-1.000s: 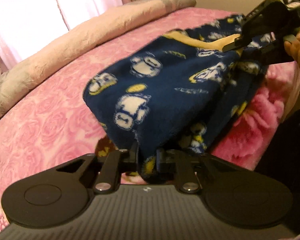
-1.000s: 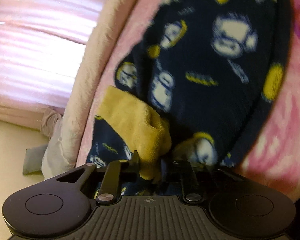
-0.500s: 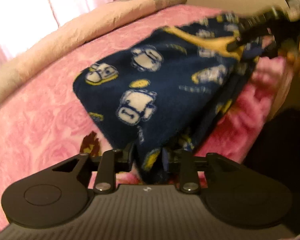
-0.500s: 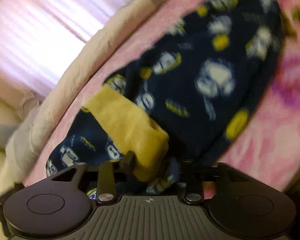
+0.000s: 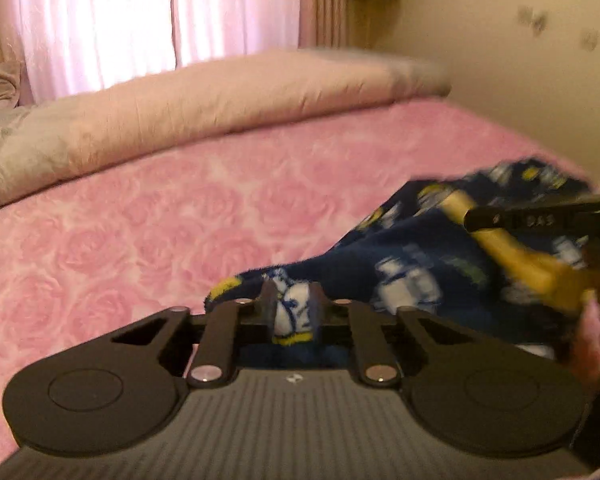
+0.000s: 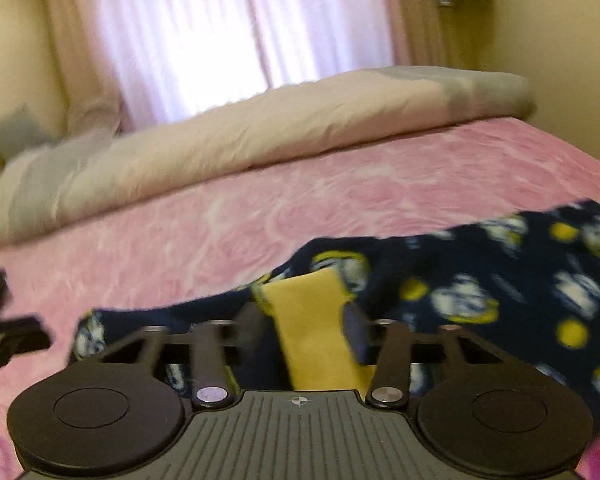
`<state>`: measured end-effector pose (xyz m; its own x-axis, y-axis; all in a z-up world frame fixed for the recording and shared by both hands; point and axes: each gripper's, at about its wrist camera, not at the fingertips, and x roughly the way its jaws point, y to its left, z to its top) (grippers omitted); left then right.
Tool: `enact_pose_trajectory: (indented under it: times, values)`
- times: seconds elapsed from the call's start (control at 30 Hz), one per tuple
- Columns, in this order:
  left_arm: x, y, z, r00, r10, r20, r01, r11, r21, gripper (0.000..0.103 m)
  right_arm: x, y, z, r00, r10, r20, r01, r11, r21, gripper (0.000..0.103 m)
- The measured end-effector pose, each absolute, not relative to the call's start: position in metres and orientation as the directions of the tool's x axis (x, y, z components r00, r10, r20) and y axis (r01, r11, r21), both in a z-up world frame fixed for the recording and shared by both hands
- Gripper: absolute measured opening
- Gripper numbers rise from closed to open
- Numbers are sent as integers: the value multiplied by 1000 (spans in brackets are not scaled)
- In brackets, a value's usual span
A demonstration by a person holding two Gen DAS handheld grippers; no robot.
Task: Fold clothes
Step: 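Release the cuffs with the left gripper and press the fold flat with the right gripper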
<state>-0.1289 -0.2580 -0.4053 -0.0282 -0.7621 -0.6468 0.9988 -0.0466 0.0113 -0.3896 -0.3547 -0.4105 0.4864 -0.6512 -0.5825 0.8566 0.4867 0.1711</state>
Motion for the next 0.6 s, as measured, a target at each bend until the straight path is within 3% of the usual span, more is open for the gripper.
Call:
enact_pose_trajectory:
  times: [0.1, 0.23, 0.5, 0.6]
  values:
    - [-130, -287, -438, 44, -709, -704, 999, 12, 50, 11, -372, -372, -439, 445, -650, -616, 868, 481, 119, 37]
    - [-127, -297, -446, 49, -696, -716, 999, 36, 33, 11, -372, -395, -476, 449, -618, -645, 861, 492, 128, 37]
    - [-128, -278, -433, 18, -698, -716, 998, 52, -25, 11, -406, -408, -454, 523, -547, -654, 847, 419, 328, 39]
    - [-138, -243, -421, -3, -715, -699, 999, 24, -29, 11, -425, -379, -428, 493, -609, -622, 867, 402, 294, 38]
